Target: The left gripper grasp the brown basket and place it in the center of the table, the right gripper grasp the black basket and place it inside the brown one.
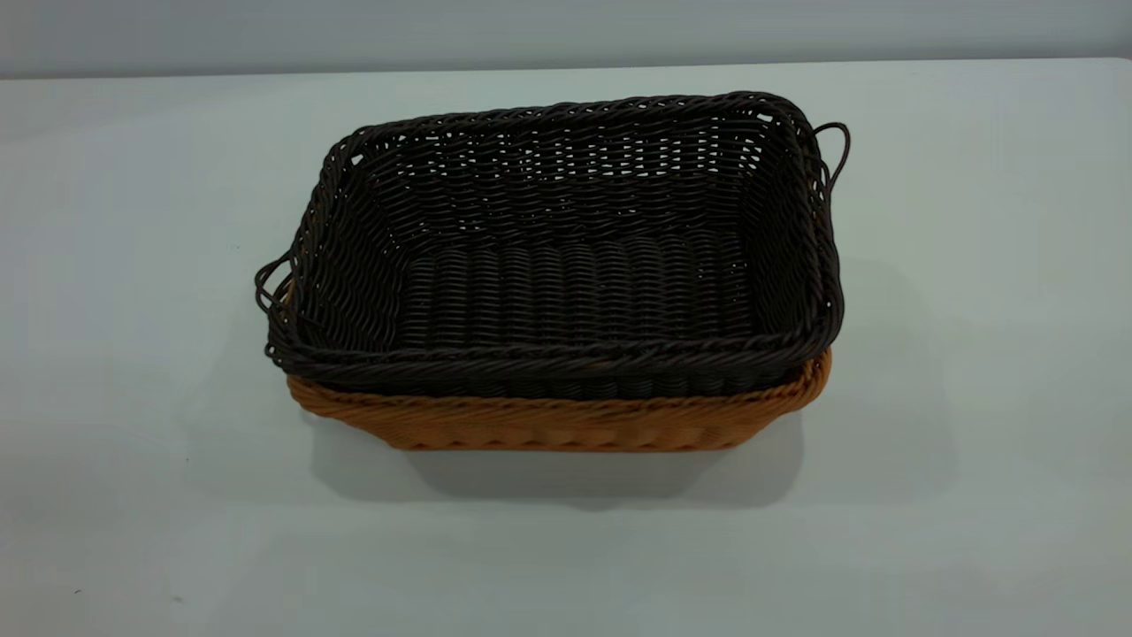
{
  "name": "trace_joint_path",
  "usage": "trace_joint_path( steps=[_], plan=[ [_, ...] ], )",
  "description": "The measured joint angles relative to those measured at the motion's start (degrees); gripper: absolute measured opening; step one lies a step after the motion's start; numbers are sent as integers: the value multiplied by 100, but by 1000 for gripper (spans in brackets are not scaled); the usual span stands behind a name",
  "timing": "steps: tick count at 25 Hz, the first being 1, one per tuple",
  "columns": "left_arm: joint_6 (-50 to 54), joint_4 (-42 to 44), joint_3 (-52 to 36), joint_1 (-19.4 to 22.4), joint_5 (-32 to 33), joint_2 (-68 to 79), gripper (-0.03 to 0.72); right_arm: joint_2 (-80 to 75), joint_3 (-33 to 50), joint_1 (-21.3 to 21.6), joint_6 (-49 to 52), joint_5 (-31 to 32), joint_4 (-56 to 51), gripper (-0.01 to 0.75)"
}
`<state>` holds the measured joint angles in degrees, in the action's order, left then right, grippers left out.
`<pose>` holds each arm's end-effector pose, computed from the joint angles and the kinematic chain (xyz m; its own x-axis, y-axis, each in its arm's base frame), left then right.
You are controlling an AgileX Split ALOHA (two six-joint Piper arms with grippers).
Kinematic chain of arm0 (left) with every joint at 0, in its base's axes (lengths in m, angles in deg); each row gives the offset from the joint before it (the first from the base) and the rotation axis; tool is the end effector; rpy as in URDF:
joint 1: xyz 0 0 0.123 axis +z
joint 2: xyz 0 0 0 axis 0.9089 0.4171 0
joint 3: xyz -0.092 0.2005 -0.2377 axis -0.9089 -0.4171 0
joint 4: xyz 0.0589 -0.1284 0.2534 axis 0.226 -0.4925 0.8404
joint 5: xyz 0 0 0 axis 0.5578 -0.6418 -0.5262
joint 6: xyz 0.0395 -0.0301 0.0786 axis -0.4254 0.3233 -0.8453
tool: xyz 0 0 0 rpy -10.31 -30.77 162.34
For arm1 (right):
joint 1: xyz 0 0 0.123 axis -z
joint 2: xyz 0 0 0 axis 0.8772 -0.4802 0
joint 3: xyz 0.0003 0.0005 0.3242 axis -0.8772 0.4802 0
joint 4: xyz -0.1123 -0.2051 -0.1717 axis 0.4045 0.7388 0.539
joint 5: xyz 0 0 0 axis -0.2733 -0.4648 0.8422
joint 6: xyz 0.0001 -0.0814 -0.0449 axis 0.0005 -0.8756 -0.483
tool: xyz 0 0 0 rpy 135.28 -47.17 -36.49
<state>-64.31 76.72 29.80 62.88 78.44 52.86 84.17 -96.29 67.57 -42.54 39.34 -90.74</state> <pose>-0.0123 0.0013 0.2876 -0.4879 0.0434 -0.8718 0.0463 0.9986 0.0238 -0.0102 0.0036 0.2820 -0.5153 0.0425 -0.8559 0.0793 0.9968 0.0018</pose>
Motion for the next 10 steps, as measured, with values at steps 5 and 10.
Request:
trace_joint_path(
  steps=[5, 10],
  plan=[
    [0, 0, 0, 0, 0, 0, 572, 0, 0, 0, 24, 0, 0, 577],
    [0, 0, 0, 0, 0, 0, 572, 0, 0, 0, 38, -4, 6, 578]
  ],
)
